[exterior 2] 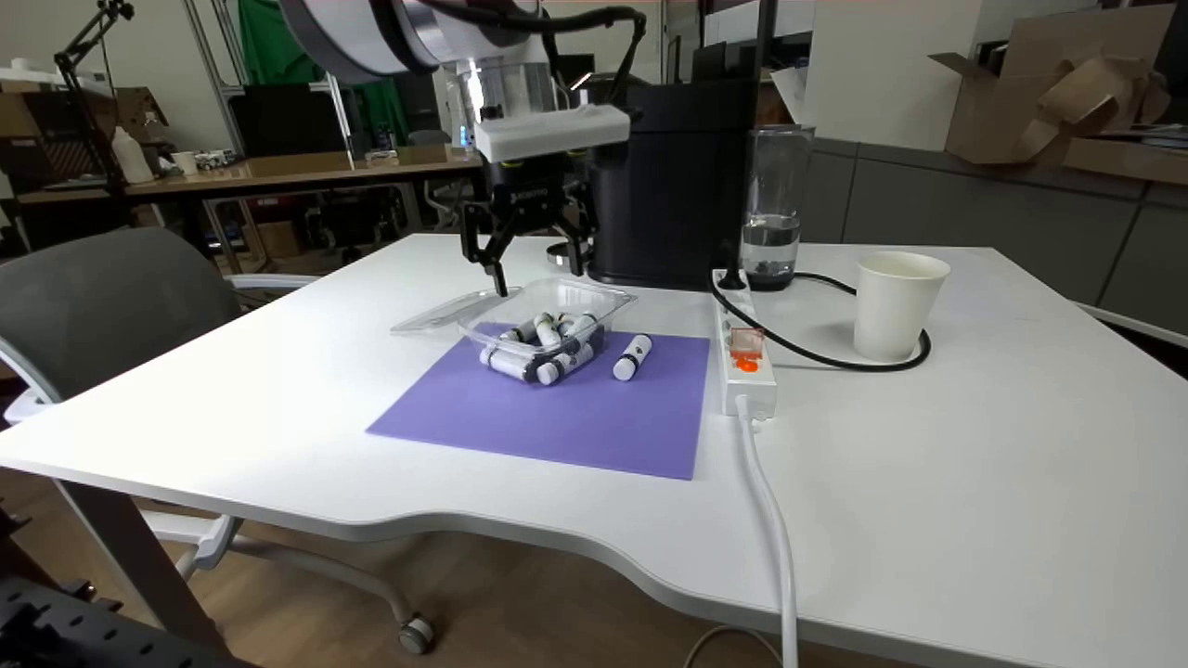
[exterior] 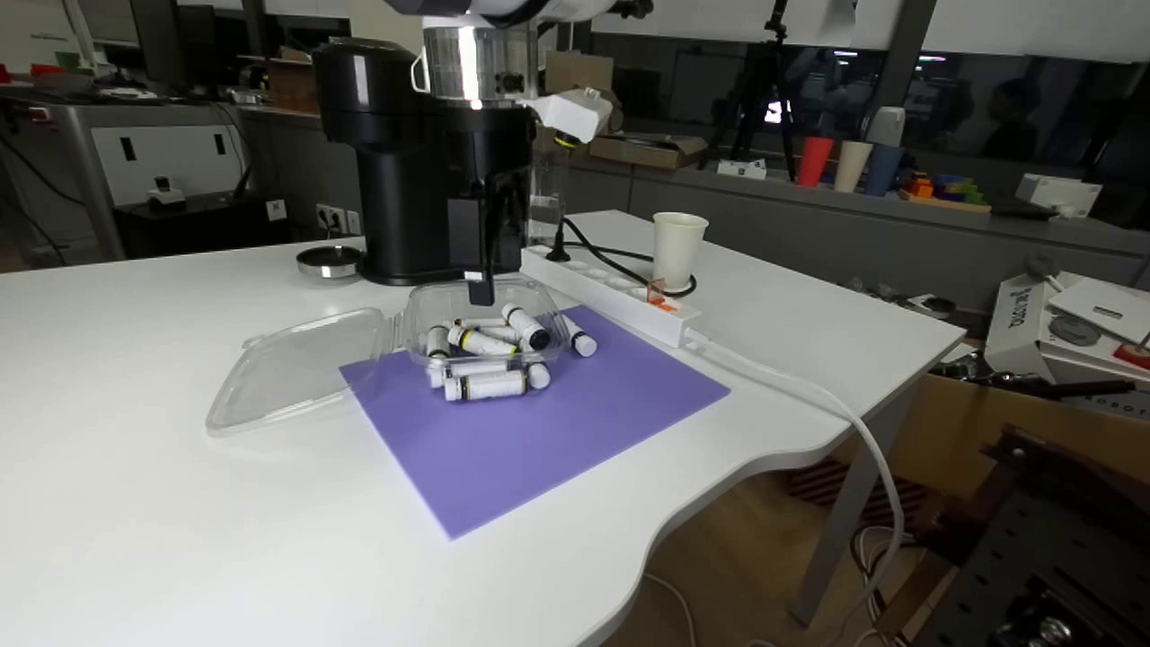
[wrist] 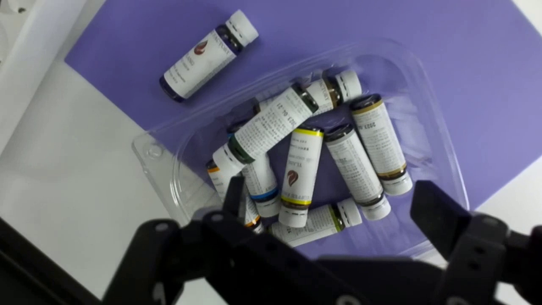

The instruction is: Take the bottle from the bowl and put it on the table

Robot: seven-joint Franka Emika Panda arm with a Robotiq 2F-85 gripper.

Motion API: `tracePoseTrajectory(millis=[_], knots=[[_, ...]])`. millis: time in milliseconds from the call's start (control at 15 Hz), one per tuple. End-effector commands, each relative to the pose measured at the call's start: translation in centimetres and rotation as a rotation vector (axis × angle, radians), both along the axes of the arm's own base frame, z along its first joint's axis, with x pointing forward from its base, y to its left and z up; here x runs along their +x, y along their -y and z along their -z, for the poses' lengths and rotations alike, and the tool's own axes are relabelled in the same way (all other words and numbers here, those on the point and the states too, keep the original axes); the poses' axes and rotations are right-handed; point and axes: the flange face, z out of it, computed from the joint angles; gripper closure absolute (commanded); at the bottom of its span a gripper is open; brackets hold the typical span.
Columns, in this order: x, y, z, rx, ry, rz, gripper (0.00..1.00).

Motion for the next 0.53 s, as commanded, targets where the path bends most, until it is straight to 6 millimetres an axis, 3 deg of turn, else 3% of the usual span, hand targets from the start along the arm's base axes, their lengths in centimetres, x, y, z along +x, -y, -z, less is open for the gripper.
tracePoseTrajectory(millis=[0, 400, 467], knots=[[1.1, -0.8, 2.0, 0.015, 0.069, -0.006, 0.0], [1.5, -0.5, 5.0, 0.051, 0.085, 0.023, 0.0], [1.7, -0.5, 5.2, 0.065, 0.089, 0.033, 0.25]])
